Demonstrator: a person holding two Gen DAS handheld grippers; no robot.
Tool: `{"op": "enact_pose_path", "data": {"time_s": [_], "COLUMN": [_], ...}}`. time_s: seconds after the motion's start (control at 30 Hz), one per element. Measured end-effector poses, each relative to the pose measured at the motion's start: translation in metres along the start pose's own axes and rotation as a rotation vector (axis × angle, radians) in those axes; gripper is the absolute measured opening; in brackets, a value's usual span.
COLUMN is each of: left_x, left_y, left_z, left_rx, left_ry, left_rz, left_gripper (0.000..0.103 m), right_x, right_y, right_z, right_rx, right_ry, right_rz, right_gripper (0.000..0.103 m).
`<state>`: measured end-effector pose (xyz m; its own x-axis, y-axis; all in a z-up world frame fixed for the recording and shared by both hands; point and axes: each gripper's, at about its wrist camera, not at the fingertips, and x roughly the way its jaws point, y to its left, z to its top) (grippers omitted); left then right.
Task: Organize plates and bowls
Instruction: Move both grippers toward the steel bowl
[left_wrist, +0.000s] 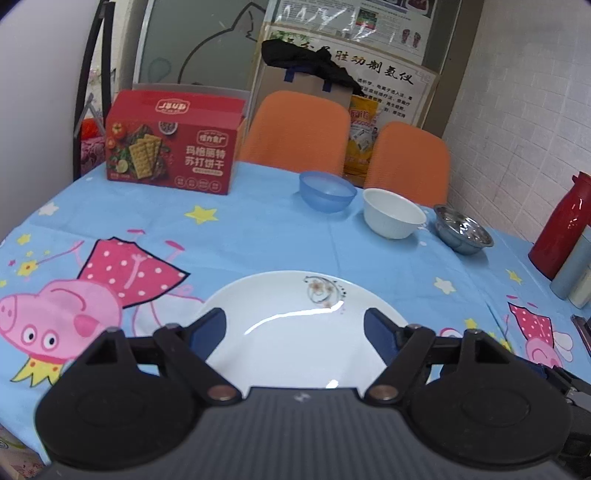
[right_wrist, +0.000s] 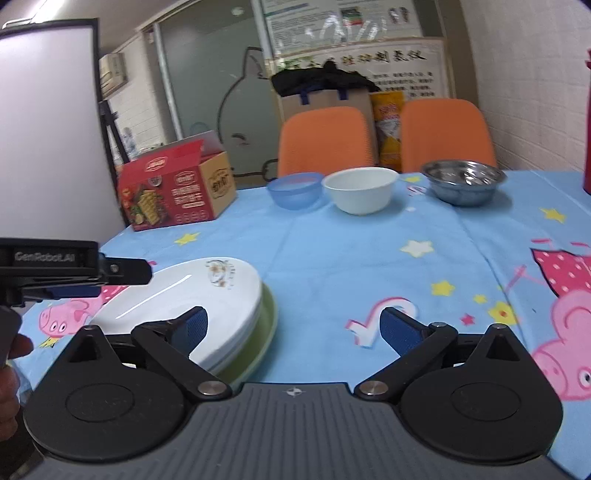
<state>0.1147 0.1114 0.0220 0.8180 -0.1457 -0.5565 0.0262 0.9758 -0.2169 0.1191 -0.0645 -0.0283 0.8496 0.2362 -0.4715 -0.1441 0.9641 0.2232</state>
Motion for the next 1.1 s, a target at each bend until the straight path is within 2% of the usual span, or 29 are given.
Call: {"op": "enact_pose_path", "data": {"time_s": [0.17,0.3,0.43,0.57,0.73,0.93,1.1], "left_x": [-0.013,-0.029,-0.035,-0.026,0.000,0.047,0.097], "left_y": [-0.035,-0.058,-0.076,-0.092,-0.115,-0.159,-0.192], "left_z": [-0.008,-0.018,-0.030,-0.031,0.003,0.065,0.098], "left_rx": [0.068,0.106,0.138,0.182,0.211,0.244,0.225], "left_ry": [-0.006,-0.025,-0.017,0.020,0.050,0.081,0.145], "left_rz": [-0.030,-0.063,-0.078,-0.084,-0.138,-0.259,-0.335], "left_gripper": [0.078,0.079,0.079,0.080,0.080,0.080,0.080], "right_x": [-0.027,-0.057,-0.074,-0.066,-0.047,-0.028,-0.010], "right_y": [-0.027,-0.037,-0.051,-0.065,-0.091,-0.136,-0.177], "right_z": [-0.005,-0.013,-0.022,-0.020,0.001,0.057,0.098], "right_rx": [0.094,0.081,0.138,0.168,0.155,0.089,0.087], "right_ry": [-0.020,-0.088,-0.133,-0.114,-0.069,-0.058,-0.048], "right_rz": [-0.124,-0.098,-0.097,-0.115,-0.122,-0.142,-0.178], "right_gripper": [0.103,0.103,0.103,0.103,0.103,0.103,0.103]}}
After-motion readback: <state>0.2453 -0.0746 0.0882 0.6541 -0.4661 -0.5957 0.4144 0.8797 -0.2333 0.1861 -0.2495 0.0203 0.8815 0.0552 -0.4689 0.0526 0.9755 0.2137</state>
